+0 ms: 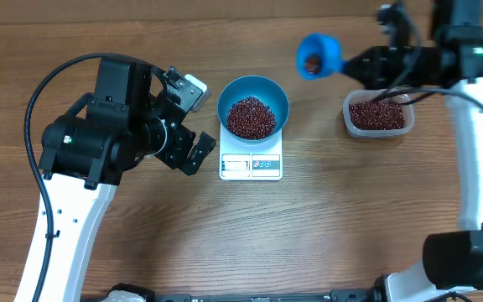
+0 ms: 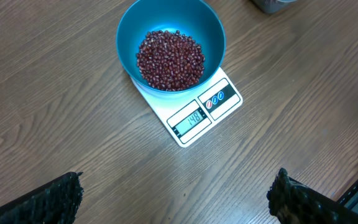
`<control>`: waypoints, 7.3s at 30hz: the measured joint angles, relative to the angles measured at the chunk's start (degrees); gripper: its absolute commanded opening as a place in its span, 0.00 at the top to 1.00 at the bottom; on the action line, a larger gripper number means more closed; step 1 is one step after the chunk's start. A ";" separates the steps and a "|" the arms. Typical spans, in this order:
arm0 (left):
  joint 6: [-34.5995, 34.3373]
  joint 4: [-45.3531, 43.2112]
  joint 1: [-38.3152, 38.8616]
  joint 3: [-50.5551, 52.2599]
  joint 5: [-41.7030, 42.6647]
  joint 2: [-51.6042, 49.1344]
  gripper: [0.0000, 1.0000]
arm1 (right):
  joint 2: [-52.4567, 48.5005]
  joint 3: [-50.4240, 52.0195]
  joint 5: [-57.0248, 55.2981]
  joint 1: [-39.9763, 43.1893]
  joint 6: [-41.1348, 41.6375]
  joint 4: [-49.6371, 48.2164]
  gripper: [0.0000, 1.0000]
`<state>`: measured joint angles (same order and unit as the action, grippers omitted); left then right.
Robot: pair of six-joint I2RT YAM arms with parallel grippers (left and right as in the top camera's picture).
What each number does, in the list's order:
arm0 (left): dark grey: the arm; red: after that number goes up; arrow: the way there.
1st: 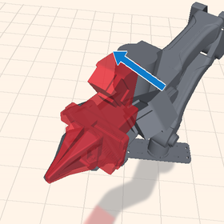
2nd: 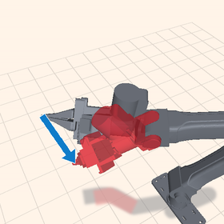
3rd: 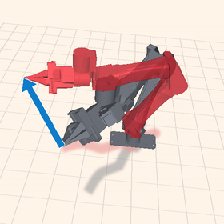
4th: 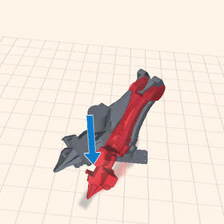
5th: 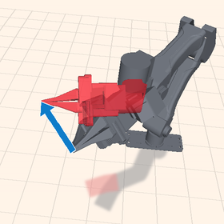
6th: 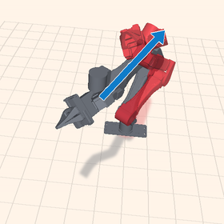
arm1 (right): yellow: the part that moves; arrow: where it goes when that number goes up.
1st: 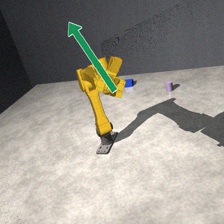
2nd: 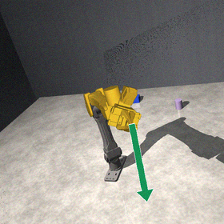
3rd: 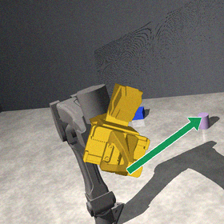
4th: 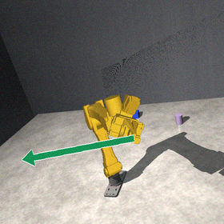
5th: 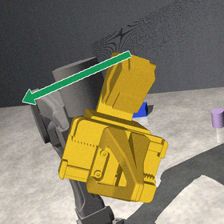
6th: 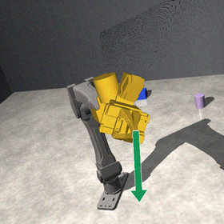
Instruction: Scoop item into bowl and weigh 150g on scale
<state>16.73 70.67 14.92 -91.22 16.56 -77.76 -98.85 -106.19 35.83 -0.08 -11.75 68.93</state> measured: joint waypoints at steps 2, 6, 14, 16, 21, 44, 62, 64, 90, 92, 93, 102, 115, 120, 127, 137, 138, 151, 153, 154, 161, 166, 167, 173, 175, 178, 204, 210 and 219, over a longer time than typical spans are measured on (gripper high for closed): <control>-0.02 0.02 0.00 0.00 0.00 0.00 0.00 | 0.00 0.00 -0.11 -4.28 0.20 -0.90 0.96; 0.00 0.02 0.00 0.00 0.00 0.00 0.00 | 0.00 0.00 -5.05 -10.36 0.81 -1.20 0.96; 0.00 0.00 0.00 0.00 0.00 0.00 0.00 | 0.00 0.00 -15.21 -16.33 -1.03 -0.83 0.96; 0.00 0.00 0.00 0.00 0.00 0.00 0.00 | 0.00 0.00 -16.79 -17.70 -2.23 -0.70 0.96; -0.02 0.02 0.00 0.00 0.00 0.00 0.00 | 0.00 0.00 -18.95 -20.35 -5.14 -0.79 0.96; -0.02 0.02 0.00 0.00 0.00 0.00 0.00 | 0.00 0.00 -19.34 -20.72 -14.34 -0.76 0.96; 0.00 0.02 0.00 0.00 0.00 0.00 0.00 | 0.00 0.00 -19.76 -20.96 -17.92 -0.79 0.96; 0.00 0.02 0.00 0.00 0.00 0.00 0.00 | 0.00 0.00 -19.76 -20.98 -17.92 -0.74 0.96; -0.02 0.02 0.00 0.00 0.00 0.00 0.00 | 0.00 0.00 4.28 -2.58 -3.10 -2.45 0.96; 0.00 0.00 0.00 0.00 0.00 0.00 0.01 | 0.00 0.00 10.60 3.19 -2.14 -2.49 0.96; -0.02 0.02 0.00 0.00 0.00 0.00 0.00 | 0.00 0.00 14.32 6.69 -1.73 -2.49 0.96; 0.00 0.00 0.00 0.00 0.00 0.00 0.01 | 0.00 2.45 35.26 33.07 2.99 2.82 0.96; 0.00 0.02 0.00 0.00 0.00 0.00 0.00 | 0.00 5.35 22.51 36.94 3.15 13.00 0.96; 0.00 0.02 0.00 0.00 0.00 0.00 0.00 | 0.00 5.35 9.99 33.44 4.09 12.90 0.96; 0.00 0.02 0.00 0.00 0.00 0.00 0.01 | 0.00 5.35 -10.40 19.21 7.74 10.62 0.96; 0.00 0.00 0.00 0.00 0.00 0.00 0.01 | -0.04 5.35 -40.96 5.05 15.91 8.33 0.96; -0.02 0.02 0.00 0.00 0.00 0.00 0.00 | -0.04 5.35 -43.76 3.80 16.46 8.00 0.96; 0.00 0.00 0.00 0.00 0.00 0.00 0.00 | -0.04 5.35 -57.48 -5.11 18.16 7.78 0.96; 0.00 0.00 0.00 0.00 0.00 0.00 0.00 | -0.04 5.35 -57.94 -5.33 18.16 8.04 0.96; 0.00 0.00 0.00 0.00 0.00 0.00 0.00 | -0.04 5.35 -58.14 -5.57 18.16 8.11 0.96; 0.00 0.00 0.00 0.00 0.00 0.00 0.00 | -0.04 5.35 -58.69 -6.12 17.94 8.17 0.96; 0.00 0.02 0.00 0.00 0.00 0.00 0.00 | -0.04 5.35 -54.62 -6.12 16.85 7.10 0.96; 0.00 0.00 0.00 0.00 0.00 0.00 0.00 | -0.04 5.35 -52.39 -6.12 16.24 6.51 0.96; 0.00 0.02 0.00 0.00 0.00 0.00 0.00 | -0.04 4.52 -41.31 -8.04 10.86 2.80 0.96; 0.00 0.02 0.00 0.00 0.00 0.00 0.00 | 0.07 2.89 -38.69 -10.60 7.72 1.27 0.96; 0.00 0.02 0.00 0.00 0.00 0.00 0.01 | 0.66 2.05 -34.93 -14.78 3.41 0.09 0.96; 0.00 0.02 0.00 0.00 0.00 0.00 0.00 | -5.18 3.45 -29.49 -27.69 -8.68 -0.98 0.96; 0.00 0.02 0.00 0.00 0.00 0.00 0.01 | -5.57 3.45 -32.33 -28.20 -8.96 -3.41 0.96; 0.00 0.02 0.00 0.00 0.00 0.00 0.00 | -7.85 3.63 -37.29 -29.81 -9.27 -4.87 0.96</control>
<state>16.73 70.70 14.92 -91.22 16.56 -77.76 -106.69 -102.56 -1.45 -29.89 -21.02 64.05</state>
